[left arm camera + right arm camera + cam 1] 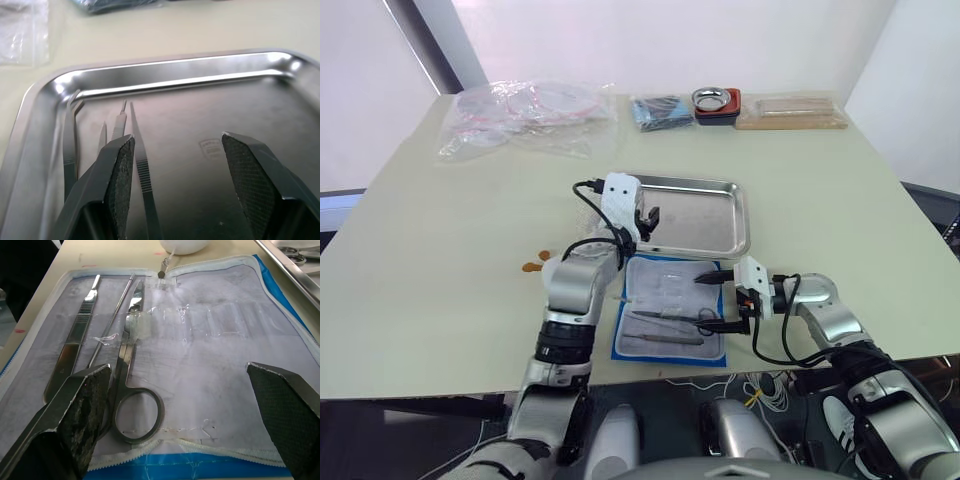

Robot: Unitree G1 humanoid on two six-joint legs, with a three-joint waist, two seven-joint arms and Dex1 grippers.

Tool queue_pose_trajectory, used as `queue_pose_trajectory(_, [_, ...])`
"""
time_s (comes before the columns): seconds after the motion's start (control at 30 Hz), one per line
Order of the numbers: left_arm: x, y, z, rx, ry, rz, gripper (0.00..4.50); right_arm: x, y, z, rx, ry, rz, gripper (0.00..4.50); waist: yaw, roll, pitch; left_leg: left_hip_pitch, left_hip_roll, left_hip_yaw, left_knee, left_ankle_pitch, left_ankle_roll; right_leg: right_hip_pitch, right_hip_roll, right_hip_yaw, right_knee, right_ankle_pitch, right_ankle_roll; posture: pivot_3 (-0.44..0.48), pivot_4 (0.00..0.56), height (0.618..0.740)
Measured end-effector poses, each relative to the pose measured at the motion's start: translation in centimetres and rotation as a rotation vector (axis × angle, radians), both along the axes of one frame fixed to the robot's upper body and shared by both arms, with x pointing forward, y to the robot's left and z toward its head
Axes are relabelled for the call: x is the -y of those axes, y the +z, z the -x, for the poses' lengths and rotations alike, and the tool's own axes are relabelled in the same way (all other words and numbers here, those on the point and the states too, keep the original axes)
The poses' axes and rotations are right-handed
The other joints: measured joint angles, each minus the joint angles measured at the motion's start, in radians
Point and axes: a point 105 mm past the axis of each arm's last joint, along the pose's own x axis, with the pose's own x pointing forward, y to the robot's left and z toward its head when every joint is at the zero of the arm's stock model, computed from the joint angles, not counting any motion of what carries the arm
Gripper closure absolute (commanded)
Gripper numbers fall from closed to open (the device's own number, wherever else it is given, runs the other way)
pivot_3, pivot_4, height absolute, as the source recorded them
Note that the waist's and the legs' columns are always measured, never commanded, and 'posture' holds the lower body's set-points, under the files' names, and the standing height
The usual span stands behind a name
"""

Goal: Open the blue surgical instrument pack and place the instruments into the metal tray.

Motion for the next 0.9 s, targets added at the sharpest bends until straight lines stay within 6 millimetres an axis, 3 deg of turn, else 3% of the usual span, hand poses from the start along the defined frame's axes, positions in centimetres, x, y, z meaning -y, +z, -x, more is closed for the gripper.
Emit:
queue_pose_trajectory(0.2, [-0.9, 1.2, 2.5, 0.074, -0.235, -0.021, 1.59, 0.0, 0.0, 0.0, 0.001, -0.002, 0.000, 0.00, 0.001, 0.000, 0.000, 0.000, 0.000, 0.000, 0.000, 0.000, 0.000, 0.000, -0.001, 0.000, 0.000, 0.000, 0.000, 0.000, 0.150, 0.740])
queue_pose_trajectory(0.33, [-1.2, 1.5, 5.4, 0.115, -0.480, -0.045, 1.59, 0.1, -0.1, 0.0, 0.000, -0.004, 0.001, 0.00, 0.002, 0.001, 0.001, 0.000, 0.000, 0.000, 0.000, 0.000, 0.000, -0.001, -0.001, 0.000, 0.000, 0.000, -0.001, 0.000, 0.150, 0.740])
queue_pose_trajectory(0.73, [-4.7, 0.9, 10.2, 0.080, -0.767, -0.114, 1.59, 0.2, -0.1, 0.0, -0.001, -0.004, 0.002, 0.00, 0.002, 0.004, 0.004, -0.001, 0.001, 0.003, 0.000, 0.000, 0.000, -0.004, -0.005, 0.001, -0.002, -0.001, -0.001, 0.000, 0.150, 0.740])
queue_pose_trajectory(0.9, [-5.3, 1.2, 12.8, 0.045, -0.909, -0.150, 1.59, 0.1, -0.1, -0.1, -0.001, -0.004, 0.001, 0.00, 0.002, 0.005, 0.004, -0.001, 0.002, 0.004, -0.001, -0.002, -0.004, -0.006, -0.015, 0.000, -0.002, -0.001, -0.001, 0.000, 0.150, 0.740])
